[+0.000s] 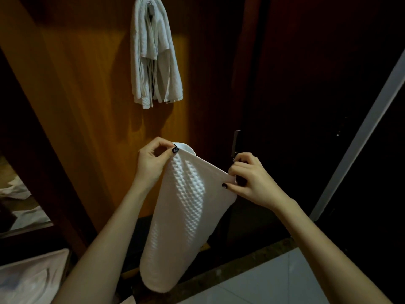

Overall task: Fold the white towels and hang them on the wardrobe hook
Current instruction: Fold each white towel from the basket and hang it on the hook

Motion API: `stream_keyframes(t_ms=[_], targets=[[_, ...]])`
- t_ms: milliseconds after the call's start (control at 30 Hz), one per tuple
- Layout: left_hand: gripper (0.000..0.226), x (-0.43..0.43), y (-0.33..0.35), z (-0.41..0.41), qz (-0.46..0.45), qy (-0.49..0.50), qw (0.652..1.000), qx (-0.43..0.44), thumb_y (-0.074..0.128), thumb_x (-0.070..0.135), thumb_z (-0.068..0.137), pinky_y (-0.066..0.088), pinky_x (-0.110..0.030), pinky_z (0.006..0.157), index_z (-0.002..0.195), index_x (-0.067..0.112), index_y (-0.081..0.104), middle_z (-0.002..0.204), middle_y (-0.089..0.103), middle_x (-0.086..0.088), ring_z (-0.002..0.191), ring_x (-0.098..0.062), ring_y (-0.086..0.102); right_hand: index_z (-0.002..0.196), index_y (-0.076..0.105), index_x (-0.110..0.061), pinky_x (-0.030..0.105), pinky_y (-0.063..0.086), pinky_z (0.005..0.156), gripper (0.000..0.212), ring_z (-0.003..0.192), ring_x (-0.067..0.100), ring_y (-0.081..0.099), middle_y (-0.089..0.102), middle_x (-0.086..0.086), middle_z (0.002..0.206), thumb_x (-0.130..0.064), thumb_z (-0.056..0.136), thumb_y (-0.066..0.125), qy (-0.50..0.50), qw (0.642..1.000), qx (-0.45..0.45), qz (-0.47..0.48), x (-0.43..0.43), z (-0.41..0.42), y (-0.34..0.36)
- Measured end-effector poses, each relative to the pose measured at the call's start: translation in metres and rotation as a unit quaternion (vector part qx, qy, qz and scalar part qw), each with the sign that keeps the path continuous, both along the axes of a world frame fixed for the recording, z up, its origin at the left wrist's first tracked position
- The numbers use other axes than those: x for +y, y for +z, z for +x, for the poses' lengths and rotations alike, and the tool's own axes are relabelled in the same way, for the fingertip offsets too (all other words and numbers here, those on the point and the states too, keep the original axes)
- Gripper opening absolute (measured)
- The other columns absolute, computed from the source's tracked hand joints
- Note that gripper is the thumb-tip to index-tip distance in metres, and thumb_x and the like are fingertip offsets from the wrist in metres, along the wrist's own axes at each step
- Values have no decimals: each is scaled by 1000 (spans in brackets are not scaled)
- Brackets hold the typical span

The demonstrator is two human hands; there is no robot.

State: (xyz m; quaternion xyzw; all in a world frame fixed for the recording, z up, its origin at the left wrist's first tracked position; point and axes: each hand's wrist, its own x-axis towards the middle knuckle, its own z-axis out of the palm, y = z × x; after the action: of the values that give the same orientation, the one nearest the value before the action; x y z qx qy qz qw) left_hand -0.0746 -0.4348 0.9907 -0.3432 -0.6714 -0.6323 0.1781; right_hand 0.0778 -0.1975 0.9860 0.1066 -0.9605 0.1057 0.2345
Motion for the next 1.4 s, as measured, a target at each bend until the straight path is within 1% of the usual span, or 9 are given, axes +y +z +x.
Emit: stream_keyframes(t_ms=[233,433,500,700,833,900,1100,1233,1400], targets=[[27,-24,1,-16,37,27,999,-26,67,0,84,48,-15,72,79,26,65,77,66,18,77,0,60,81,54,-33,17,33,87,13,110,6,40,39,-17,112,-45,84,53,-11,994,-48,-94,-1,-6,0],[33,-41,1,-24,72,37,995,-52,68,-1,83,51,-16,72,77,32,67,76,68,16,77,-1,62,100,58,-33,17,39,82,19,98,-3,37,44,-23,92,-45,85,53,-4,997,-20,-77,-4,-8,-3],[38,-41,2,-23,82,36,995,-51,68,0,83,50,-17,73,75,37,68,77,68,16,78,-2,62,91,61,-28,16,38,82,22,98,-2,36,44,-23,89,-47,85,52,8,997,-26,-76,-8,-8,-5],[27,-35,5,-19,70,49,996,-39,66,-3,84,50,-15,72,79,23,64,77,66,13,76,1,61,81,49,-31,17,41,91,16,120,0,45,50,-11,126,-27,93,58,-42,985,19,-165,-8,-8,-16],[24,-31,9,-15,29,73,997,-12,67,2,85,48,-13,71,79,25,64,80,63,7,76,1,60,75,40,-31,11,38,47,29,59,-2,54,53,-11,66,-19,96,58,-85,969,91,-212,-9,-9,-12],[20,-32,10,-16,10,84,996,-4,68,4,85,48,-14,71,78,23,64,79,63,9,76,0,59,77,41,-27,14,37,43,26,54,1,53,47,-8,58,-19,96,57,-91,966,104,-217,-8,-10,-5],[11,-36,5,-21,15,110,994,-18,68,5,86,48,-18,70,81,14,64,79,63,8,75,-2,58,77,45,-29,14,41,53,23,66,2,53,52,-6,72,-30,92,63,-53,981,9,-188,2,-15,25],[11,-40,1,-27,16,105,994,-35,68,4,86,51,-25,76,81,14,64,82,63,7,79,-3,60,79,57,-33,13,48,61,16,72,0,59,60,-7,79,-28,86,70,5,964,-48,-262,-2,-11,31],[24,-42,1,-35,8,90,995,-52,70,4,83,51,-27,71,76,27,65,77,65,6,73,-2,60,79,58,-28,16,51,59,16,74,0,62,62,-6,79,-24,85,73,-49,960,-20,-273,-2,-6,21]])
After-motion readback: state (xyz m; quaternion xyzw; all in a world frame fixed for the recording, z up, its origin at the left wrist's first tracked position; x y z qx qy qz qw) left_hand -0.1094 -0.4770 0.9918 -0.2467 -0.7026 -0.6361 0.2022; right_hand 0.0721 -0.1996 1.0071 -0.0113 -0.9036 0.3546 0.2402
